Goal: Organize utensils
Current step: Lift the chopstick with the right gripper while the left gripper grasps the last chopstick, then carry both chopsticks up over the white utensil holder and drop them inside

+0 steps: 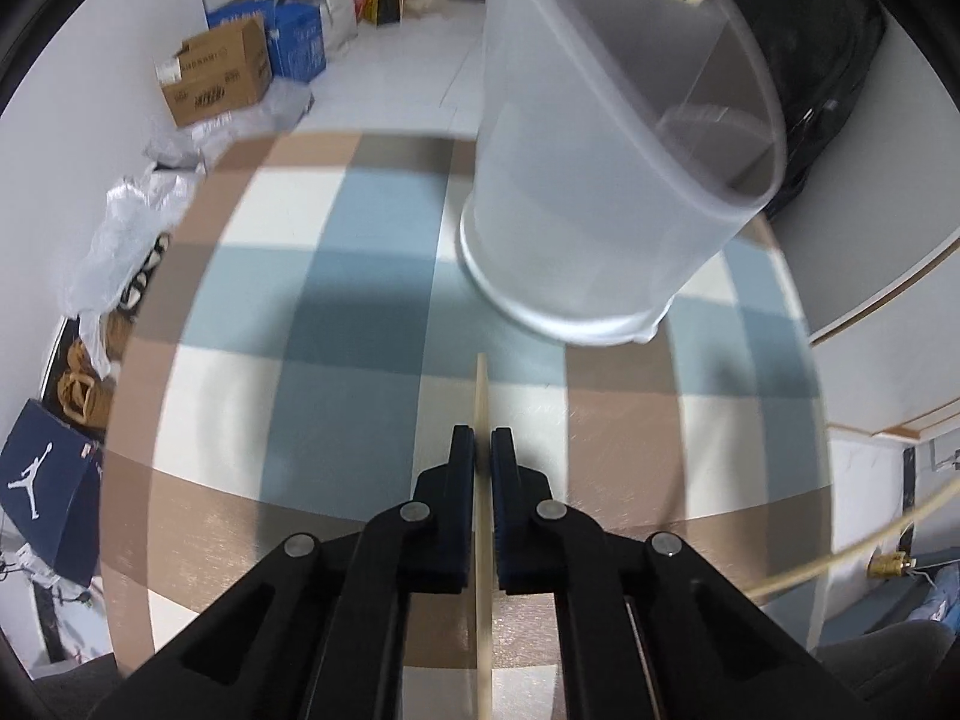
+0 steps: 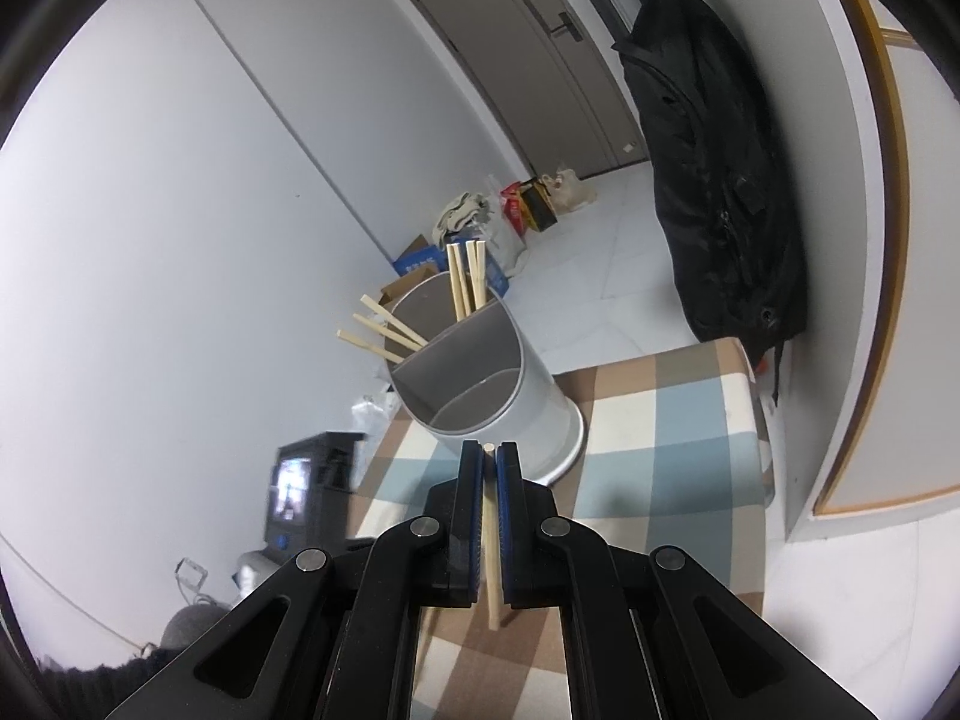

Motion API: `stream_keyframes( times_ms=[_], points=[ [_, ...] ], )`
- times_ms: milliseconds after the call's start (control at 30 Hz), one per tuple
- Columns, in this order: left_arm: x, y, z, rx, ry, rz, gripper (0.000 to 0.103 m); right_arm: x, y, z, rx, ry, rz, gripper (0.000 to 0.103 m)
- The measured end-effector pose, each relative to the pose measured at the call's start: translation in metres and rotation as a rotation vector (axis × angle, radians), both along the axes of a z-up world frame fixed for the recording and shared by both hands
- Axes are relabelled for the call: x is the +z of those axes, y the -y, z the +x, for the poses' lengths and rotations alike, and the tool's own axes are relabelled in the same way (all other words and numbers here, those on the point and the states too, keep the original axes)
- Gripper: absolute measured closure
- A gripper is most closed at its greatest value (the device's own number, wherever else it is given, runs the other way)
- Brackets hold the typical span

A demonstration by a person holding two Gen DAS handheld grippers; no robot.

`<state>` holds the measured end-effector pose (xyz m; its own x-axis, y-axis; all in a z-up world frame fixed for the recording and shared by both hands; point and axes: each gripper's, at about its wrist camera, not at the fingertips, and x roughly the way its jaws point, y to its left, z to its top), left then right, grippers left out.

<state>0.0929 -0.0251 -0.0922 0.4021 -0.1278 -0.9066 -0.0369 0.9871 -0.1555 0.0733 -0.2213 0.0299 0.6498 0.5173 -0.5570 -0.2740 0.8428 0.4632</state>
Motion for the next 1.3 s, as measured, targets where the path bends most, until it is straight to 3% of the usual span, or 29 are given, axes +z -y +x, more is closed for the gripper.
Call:
stream_keyframes(
  times_ms=[267,833,1300],
  points=[
    [0.041,-0.01,-0.021,0.029,0.188,-0.016,0.101,-0.002,-0.007,-0.002,0.005,0.001,-0.01,0.099],
    [0.081,-0.026,-0.043,0.001,0.333,-0.065,0.102,0.003,-0.027,-0.017,0.019,0.06,-0.054,0.099],
    [0.113,-0.03,-0.047,-0.057,0.407,-0.088,0.102,0.007,-0.034,-0.015,-0.018,0.062,-0.015,0.099]
  ],
)
